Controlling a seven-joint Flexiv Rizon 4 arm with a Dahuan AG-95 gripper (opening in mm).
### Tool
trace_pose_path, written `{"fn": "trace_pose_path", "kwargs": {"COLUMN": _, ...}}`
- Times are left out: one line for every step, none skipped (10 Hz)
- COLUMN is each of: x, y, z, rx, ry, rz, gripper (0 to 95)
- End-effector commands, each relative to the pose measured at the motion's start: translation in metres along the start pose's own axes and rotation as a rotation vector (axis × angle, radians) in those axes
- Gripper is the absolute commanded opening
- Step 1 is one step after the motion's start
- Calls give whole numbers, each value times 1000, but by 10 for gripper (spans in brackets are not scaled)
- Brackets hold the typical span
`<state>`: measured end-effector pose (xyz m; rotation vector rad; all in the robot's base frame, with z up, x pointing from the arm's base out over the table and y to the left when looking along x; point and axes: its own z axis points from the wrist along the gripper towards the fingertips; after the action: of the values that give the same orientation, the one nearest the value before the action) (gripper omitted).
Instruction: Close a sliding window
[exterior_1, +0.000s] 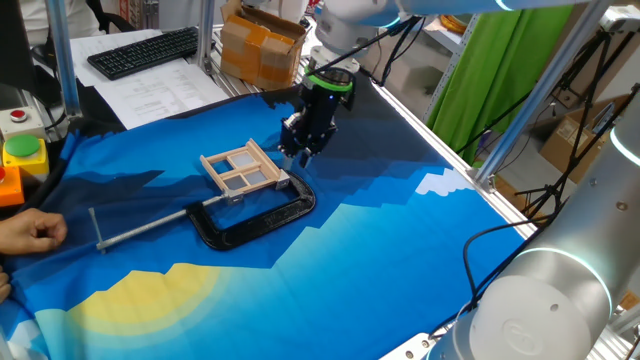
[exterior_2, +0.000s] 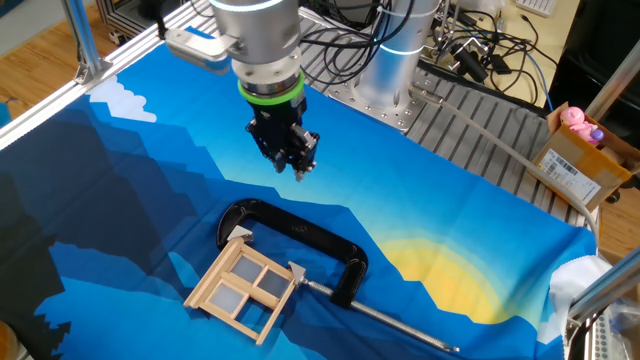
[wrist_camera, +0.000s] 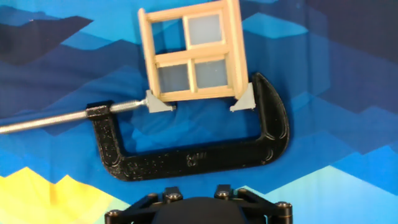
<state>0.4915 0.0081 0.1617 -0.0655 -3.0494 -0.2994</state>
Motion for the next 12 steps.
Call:
{"fn": "trace_pose_path", "kwargs": {"x": -8, "y": 2, "z": -2, "rx": 15, "ry": -11, "rz": -30, "gripper": 0}}
{"fn": "trace_pose_path", "kwargs": {"x": -21, "y": 2, "z": -5, "rx": 16, "ry": -21, "rz": -41, "gripper": 0}}
{"fn": "trace_pose_path", "kwargs": {"x": -31, "y": 2, "z": -5, "rx": 20, "ry": -25, "rz": -45, "gripper": 0}}
{"fn": "trace_pose_path", "kwargs": {"x": -37, "y": 1, "z": -4, "rx": 23, "ry": -32, "rz": -48, "gripper": 0}}
{"fn": "trace_pose_path", "kwargs": {"x": -48, "y": 0, "z": -1, "rx": 25, "ry": -35, "rz": -52, "gripper": 0}}
{"fn": "trace_pose_path", "kwargs": {"x": -55, "y": -2, "z": 1, "rx": 28, "ry": -45, "rz": -52, "gripper": 0}}
{"fn": "trace_pose_path", "kwargs": {"x": -61, "y": -3, "z": 3, "rx": 32, "ry": -54, "rz": -49, "gripper": 0}}
{"fn": "trace_pose_path", "kwargs": {"x": -70, "y": -6, "z": 6, "rx": 37, "ry": -63, "rz": -44, "gripper": 0}}
{"fn": "trace_pose_path", "kwargs": {"x": -82, "y": -10, "z": 12, "rx": 44, "ry": -73, "rz": -41, "gripper": 0}}
{"fn": "trace_pose_path", "kwargs": {"x": -90, "y": -13, "z": 17, "rx": 57, "ry": -89, "rz": -38, "gripper": 0}}
{"fn": "trace_pose_path", "kwargs": {"x": -97, "y": -16, "z": 21, "rx": 73, "ry": -103, "rz": -37, "gripper": 0}}
{"fn": "trace_pose_path", "kwargs": {"x": -99, "y": -17, "z": 22, "rx": 77, "ry": -104, "rz": -36, "gripper": 0}}
